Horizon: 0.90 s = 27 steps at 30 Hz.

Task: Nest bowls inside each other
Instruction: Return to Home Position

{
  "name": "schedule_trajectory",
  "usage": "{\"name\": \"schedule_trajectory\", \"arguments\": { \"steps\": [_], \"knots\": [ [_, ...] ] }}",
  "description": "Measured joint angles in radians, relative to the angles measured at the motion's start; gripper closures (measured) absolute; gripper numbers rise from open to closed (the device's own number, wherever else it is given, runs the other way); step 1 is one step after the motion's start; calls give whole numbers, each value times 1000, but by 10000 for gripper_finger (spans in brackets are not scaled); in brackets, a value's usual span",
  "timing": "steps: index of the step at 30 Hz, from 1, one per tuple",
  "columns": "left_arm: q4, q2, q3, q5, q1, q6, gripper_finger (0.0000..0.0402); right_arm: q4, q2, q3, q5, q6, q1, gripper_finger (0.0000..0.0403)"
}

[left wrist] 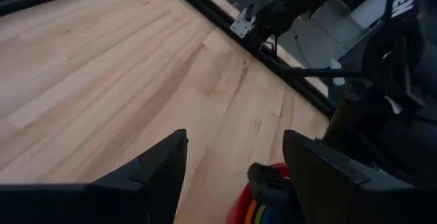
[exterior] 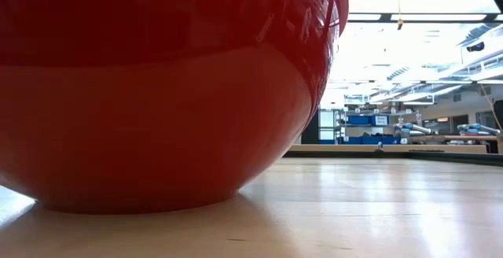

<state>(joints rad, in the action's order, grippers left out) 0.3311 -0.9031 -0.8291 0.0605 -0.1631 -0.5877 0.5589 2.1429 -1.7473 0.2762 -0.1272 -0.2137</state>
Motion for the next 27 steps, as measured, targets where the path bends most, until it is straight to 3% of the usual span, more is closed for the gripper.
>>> {"name": "schedule_trajectory", "arguments": {
  "steps": [8,14,22,27],
  "knots": [
    [88,0,0,-1,0,4,157,24,-4,0,40,-1,18,235],
    [99,0,0,-3,0,5,157,88,-17,-40,18,-6,29,224],
    [144,0,0,66,3,29,157,187,-122,-63,-118,-97,45,229],
    [220,10,0,70,31,63,159,158,-230,55,-212,-109,46,230]
  ]
}}
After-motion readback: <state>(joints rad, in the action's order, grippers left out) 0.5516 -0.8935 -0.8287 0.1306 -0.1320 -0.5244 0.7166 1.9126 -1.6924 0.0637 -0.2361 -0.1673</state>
